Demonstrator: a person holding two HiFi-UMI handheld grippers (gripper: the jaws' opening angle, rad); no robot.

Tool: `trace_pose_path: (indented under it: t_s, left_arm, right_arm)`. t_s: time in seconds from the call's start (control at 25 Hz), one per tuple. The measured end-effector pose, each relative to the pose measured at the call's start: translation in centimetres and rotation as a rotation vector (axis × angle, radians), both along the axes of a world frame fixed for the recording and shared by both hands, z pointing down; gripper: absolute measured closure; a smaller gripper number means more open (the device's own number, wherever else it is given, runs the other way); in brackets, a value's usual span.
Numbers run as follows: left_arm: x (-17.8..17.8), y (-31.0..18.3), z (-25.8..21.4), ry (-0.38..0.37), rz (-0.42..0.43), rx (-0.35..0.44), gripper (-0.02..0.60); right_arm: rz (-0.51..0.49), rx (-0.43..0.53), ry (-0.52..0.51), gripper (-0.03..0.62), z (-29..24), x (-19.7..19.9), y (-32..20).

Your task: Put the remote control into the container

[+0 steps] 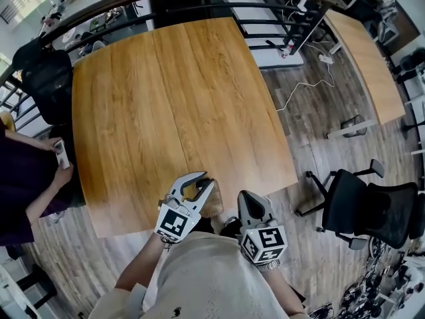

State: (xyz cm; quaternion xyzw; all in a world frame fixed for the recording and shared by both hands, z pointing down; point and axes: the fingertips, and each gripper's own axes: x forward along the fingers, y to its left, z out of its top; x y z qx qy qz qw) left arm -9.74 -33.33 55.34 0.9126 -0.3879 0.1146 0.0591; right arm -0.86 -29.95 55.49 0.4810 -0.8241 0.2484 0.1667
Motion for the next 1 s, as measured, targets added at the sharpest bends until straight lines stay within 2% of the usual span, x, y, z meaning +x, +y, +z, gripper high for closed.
trace_pose_path:
  t_s: [0.08, 0.16, 0.28, 0.44, 0.6, 0.72, 0.84, 1.0]
  left_arm:
    - [-0.1, 0.0, -0.9, -0.009, -0.043, 0.021, 0.531]
    - [-0.2, 0.4, -1.8, -0.02, -0.082, 0.052, 0.54]
    - [-0.4, 1.4, -2.9, -0.031, -0.137, 0.054, 0.545]
    - [0.2, 3.0, -4.9, -0.036, -0.202, 0.113, 0.568]
    - [1.4, 5.7, -6.2, 0.026, -0.322, 0.088, 0.569]
    - [3.5, 8.3, -7.3, 0.072, -0.4, 0.07, 0.569]
    - [6.8, 10.8, -8.3, 0.101, -0.427, 0.077, 0.571]
    - [10.5, 13.6, -8.8, 0.101, -0.445, 0.083, 0.569]
  right_arm:
    - [-0.008, 0.002, -0.006, 0.576, 0.0, 0.2, 0.2]
    - [-0.021, 0.006, -0.016, 0.576, -0.1, 0.3, 0.6]
    - [-0.041, 0.02, -0.037, 0.576, -0.4, 0.5, 1.0]
    - [-0.085, 0.056, -0.058, 0.576, -1.6, 1.5, 1.7]
    - [-0.143, 0.121, -0.062, 0.576, -3.9, 2.9, 3.4]
    - [-0.183, 0.17, -0.071, 0.576, -6.0, 4.9, 5.2]
    - [-0.231, 0.218, -0.088, 0.576, -7.7, 7.2, 7.1]
    - [-0.278, 0.254, -0.121, 0.576, -9.1, 9.8, 9.0]
